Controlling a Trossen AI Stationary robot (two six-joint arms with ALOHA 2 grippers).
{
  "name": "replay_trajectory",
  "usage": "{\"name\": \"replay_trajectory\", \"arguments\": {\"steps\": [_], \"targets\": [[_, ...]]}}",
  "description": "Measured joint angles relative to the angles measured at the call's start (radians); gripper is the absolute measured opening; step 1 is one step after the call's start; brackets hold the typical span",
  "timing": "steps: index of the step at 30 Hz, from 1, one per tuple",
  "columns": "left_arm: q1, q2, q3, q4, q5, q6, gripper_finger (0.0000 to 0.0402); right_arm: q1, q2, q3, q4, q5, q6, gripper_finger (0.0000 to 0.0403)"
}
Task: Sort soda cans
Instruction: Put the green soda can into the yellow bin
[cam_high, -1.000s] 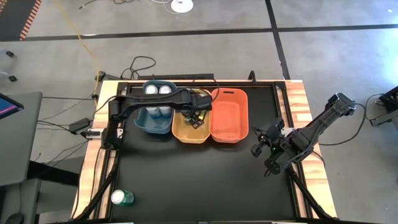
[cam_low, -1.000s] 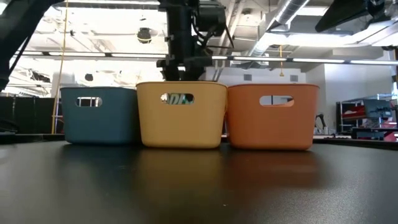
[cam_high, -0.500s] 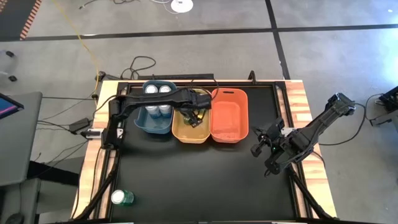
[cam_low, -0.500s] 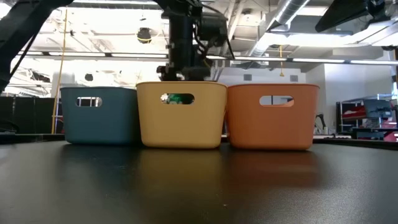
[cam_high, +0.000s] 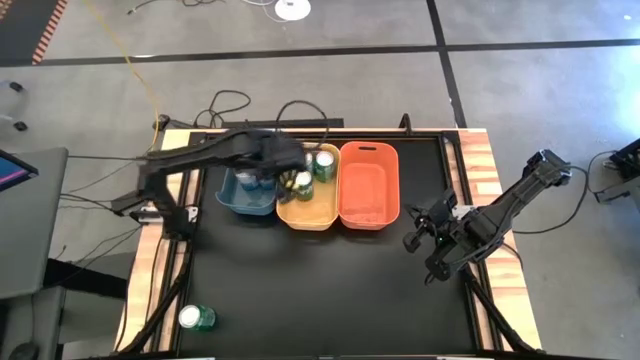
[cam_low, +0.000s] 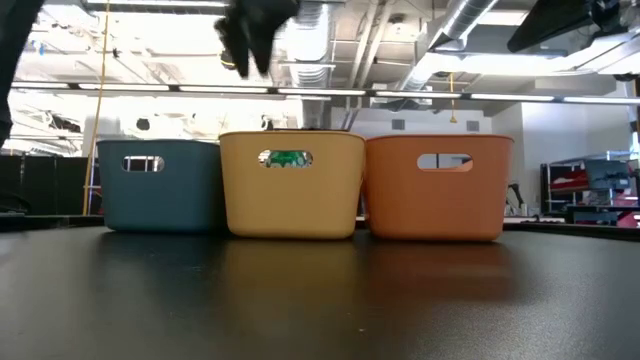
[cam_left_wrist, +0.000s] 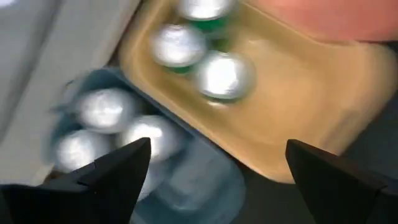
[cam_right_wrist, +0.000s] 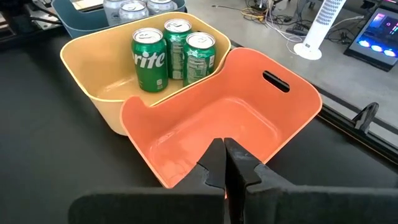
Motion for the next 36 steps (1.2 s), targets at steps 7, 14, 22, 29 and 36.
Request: {"name": "replay_trajectory", "arguments": {"steps": [7,14,22,29,36], "targets": [[-0.223,-0.187,-0.014,0.001,0.18,-0.119,0.037,-0.001,0.0,0.0,0.0,-0.004,0.029,0.0018],[-0.494,-0.256,-0.015,0.001,0.287,-0.369,0.037,0.003,0.0,0.0,0.015,-0.014,0.051,0.0024],[-0.88,-0.195,-0.015,0.001,0.261,-0.739,0.0346,0.006,0.0,0.0,0.022,-0.037,0.053,0.0024],[-1.077,-0.085,-0.015,0.001,0.157,-1.063,0.0333,0.006,0.0,0.0,0.082,-0.038,0.051,0.0024],[-1.146,0.041,-0.015,0.001,0.209,-1.133,0.0332,0.006,0.0,0.0,0.09,-0.038,0.05,0.0024]]}}
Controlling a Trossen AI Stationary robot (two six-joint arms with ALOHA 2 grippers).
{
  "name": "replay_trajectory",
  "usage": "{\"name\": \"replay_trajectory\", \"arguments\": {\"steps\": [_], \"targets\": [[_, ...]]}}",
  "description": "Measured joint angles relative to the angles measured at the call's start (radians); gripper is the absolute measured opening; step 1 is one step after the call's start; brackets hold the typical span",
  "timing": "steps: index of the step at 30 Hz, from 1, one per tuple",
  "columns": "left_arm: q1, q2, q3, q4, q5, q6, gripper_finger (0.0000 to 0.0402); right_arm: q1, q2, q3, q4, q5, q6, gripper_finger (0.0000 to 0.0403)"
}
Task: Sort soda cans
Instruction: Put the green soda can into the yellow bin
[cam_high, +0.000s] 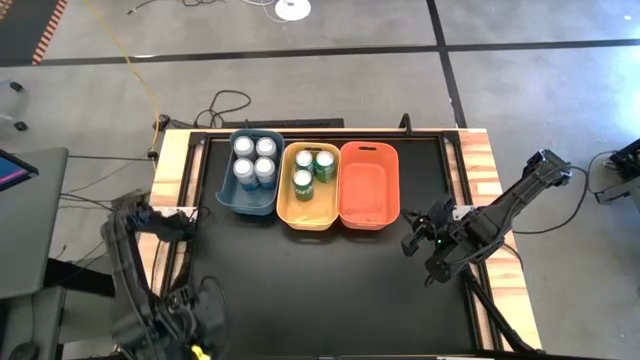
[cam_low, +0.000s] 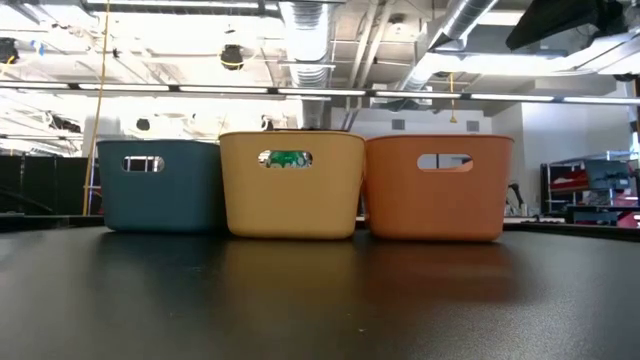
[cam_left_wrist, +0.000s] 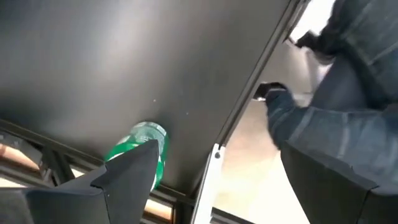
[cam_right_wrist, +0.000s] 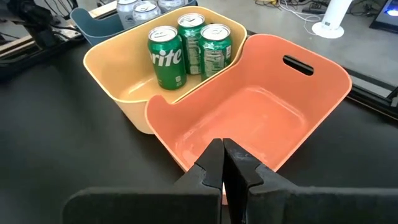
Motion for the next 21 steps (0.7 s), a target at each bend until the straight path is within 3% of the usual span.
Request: {"name": "replay_trajectory", "arguments": {"steps": [6,10,14,21], "targets": [[-0.013,0.08,-0.001,0.0,0.042,-0.035,0.0335,0.0,0.0,0.0,0.0,0.0,-0.008,0.0024],[-0.013,0.102,-0.01,0.004,0.119,-0.078,0.0359,-0.003,0.0,0.0,0.0,0.0,-0.015,0.0024],[-0.016,0.09,-0.093,-0.003,0.203,-0.136,0.0392,-0.011,0.0,0.0,0.011,0.0,-0.034,0.0024],[-0.021,0.089,-0.253,-0.001,0.338,-0.097,0.0399,-0.017,0.0,0.0,0.012,0.003,-0.035,0.0024]]}}
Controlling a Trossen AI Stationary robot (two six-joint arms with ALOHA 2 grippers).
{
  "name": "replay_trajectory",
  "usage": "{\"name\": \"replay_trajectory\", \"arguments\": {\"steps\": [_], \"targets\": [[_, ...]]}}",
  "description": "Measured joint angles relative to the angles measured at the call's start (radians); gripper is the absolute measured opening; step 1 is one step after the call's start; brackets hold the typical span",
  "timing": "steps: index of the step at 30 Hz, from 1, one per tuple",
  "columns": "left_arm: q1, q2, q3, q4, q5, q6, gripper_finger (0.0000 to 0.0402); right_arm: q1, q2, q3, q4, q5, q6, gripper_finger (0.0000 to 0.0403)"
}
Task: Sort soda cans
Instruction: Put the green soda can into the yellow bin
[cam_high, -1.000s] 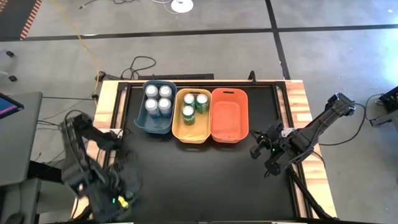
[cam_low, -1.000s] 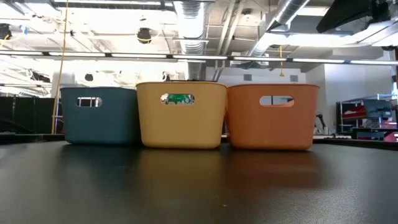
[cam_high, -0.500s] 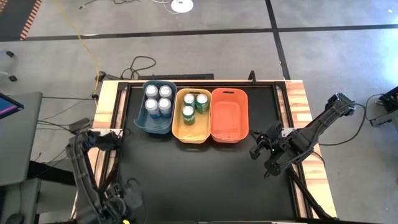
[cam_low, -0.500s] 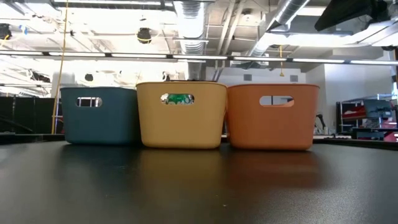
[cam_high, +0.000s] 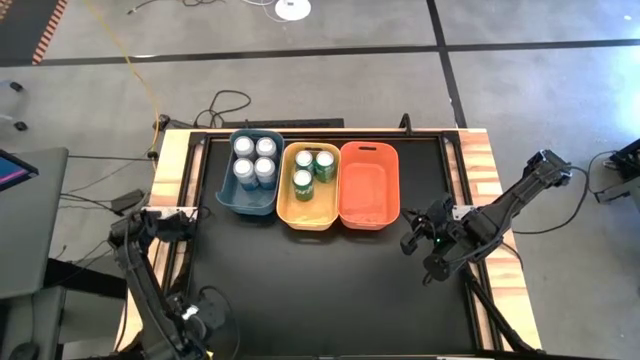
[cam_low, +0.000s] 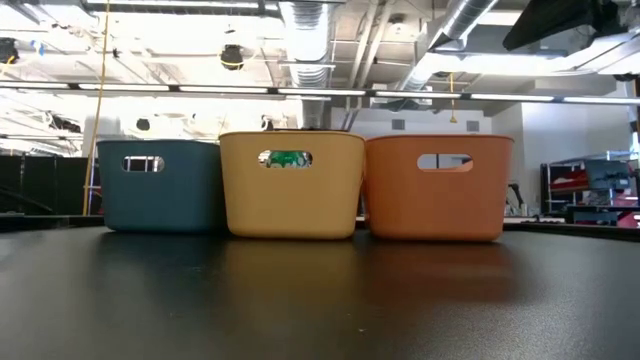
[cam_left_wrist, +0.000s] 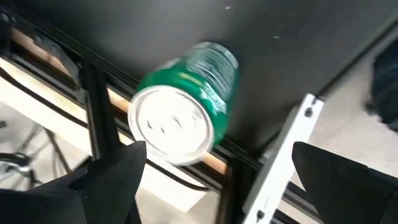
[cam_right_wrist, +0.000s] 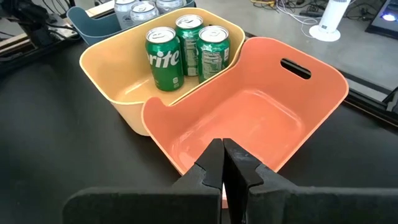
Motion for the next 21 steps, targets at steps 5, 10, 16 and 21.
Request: {"name": "replay_trajectory", "arguments": {"steps": [5,10,16,21], "targets": [[0.0,0.0,-0.054,0.002,0.0,0.052,0.0399,0.0,0.0,0.0,0.002,0.005,0.0,0.0024],[0.0,0.0,-0.094,0.002,0.027,0.052,0.04,-0.012,0.0,0.0,0.003,0.006,0.0,0.0024],[-0.001,0.0,-0.169,0.004,0.03,0.076,0.04,-0.02,0.0,0.0,0.012,0.005,0.0,0.0024],[-0.001,0.0,-0.194,0.016,0.032,0.122,0.04,-0.02,0.0,0.0,0.013,0.005,-0.003,0.0024]]}}
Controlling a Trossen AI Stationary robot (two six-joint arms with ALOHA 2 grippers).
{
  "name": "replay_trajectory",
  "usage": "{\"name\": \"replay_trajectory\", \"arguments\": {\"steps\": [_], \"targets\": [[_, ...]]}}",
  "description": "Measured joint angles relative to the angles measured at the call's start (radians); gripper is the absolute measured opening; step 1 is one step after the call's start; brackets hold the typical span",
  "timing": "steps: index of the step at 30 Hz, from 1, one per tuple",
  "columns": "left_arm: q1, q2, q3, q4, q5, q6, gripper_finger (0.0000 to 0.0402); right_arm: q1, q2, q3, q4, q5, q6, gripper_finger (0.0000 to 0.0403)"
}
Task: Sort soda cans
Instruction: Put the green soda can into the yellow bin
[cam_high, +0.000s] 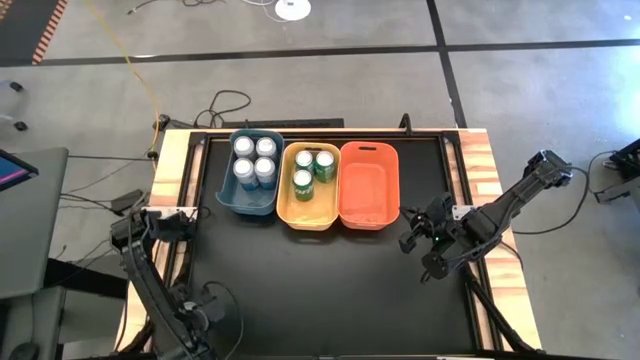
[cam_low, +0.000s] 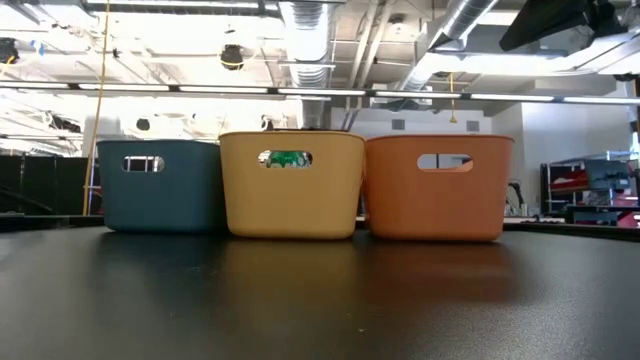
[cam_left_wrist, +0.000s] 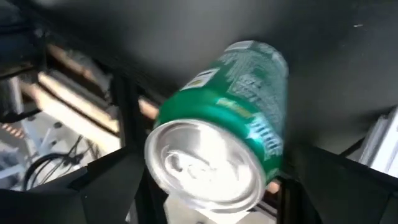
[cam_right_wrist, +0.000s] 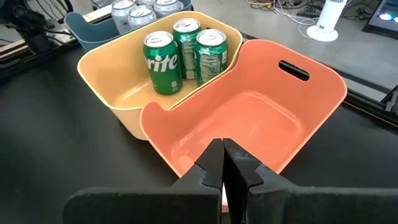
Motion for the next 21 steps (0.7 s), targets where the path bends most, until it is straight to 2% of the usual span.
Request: {"name": "replay_trajectory", "arguments": {"steps": [6,15,21], "targets": [[0.001,0.0,0.0,0.025,-0.032,0.015,0.0377,0.0,0.0,0.0,0.0,-0.001,0.0,0.0024],[0.003,-0.002,0.003,0.028,-0.096,-0.007,0.0298,0.0,0.0,0.0,0.005,-0.004,0.0,0.0024],[0.014,-0.003,0.003,0.024,-0.1,-0.005,0.0293,0.0,0.0,0.0,0.005,-0.004,-0.001,0.0024]]}}
